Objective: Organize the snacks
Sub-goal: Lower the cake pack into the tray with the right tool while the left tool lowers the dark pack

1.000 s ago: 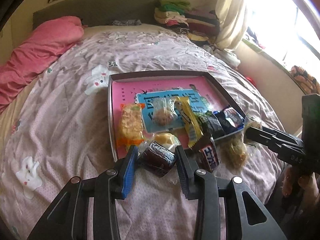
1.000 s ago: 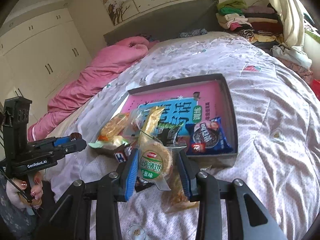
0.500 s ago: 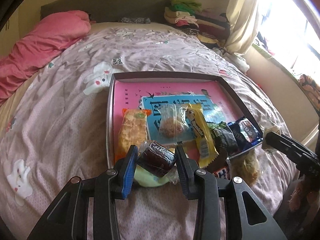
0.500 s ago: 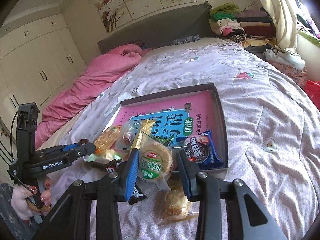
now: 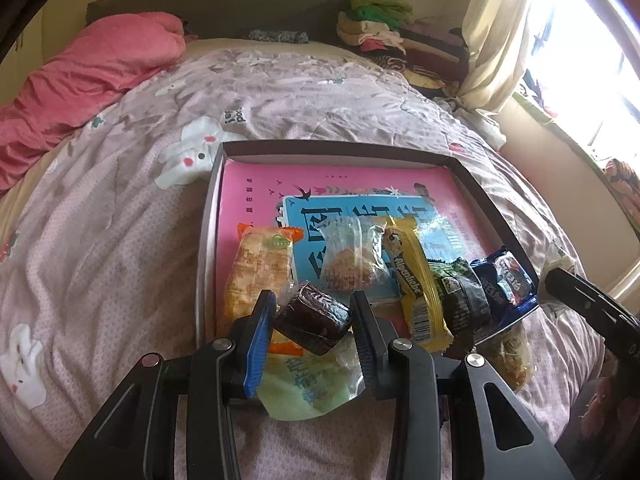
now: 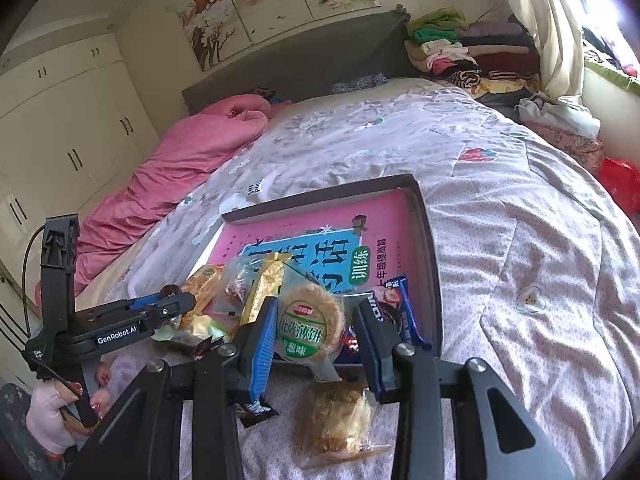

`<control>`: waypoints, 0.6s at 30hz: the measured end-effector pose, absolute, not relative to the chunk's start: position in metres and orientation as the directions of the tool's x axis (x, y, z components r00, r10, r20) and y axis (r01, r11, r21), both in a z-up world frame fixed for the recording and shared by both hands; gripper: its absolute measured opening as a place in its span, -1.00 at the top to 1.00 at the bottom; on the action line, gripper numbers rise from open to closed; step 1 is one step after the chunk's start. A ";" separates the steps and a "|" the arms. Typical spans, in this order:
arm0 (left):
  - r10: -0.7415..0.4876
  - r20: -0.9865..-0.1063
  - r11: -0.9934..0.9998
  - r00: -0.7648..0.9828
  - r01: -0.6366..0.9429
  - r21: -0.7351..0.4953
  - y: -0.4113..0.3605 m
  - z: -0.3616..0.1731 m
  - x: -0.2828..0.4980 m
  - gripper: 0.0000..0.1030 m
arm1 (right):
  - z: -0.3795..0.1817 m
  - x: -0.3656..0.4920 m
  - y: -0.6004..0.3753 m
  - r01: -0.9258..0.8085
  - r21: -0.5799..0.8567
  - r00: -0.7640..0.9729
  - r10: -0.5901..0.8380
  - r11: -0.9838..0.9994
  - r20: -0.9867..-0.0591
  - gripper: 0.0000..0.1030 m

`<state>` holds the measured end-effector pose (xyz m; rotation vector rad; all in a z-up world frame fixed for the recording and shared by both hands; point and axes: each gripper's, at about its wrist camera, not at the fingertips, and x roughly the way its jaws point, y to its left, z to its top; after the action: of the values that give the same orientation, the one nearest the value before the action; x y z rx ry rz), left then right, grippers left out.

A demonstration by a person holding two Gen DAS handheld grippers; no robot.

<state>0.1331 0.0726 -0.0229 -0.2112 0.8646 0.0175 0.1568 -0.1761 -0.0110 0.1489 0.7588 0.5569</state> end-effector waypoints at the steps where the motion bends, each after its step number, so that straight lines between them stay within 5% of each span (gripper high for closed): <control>1: -0.071 -0.757 0.980 0.649 -0.098 -0.176 0.072 -0.024 0.134 0.24 | -0.011 0.158 -0.175 -0.424 0.321 0.590 0.527 0.847 -0.612 0.26; 18: -0.075 -0.763 0.982 0.641 -0.087 -0.170 0.069 -0.027 0.140 0.24 | -0.022 0.176 -0.156 -0.421 0.292 0.573 0.502 0.859 -0.648 0.26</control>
<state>0.1405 0.0694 -0.0267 -0.1986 0.8759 0.0071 0.1759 -0.1562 -0.0216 0.1099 0.7941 0.5420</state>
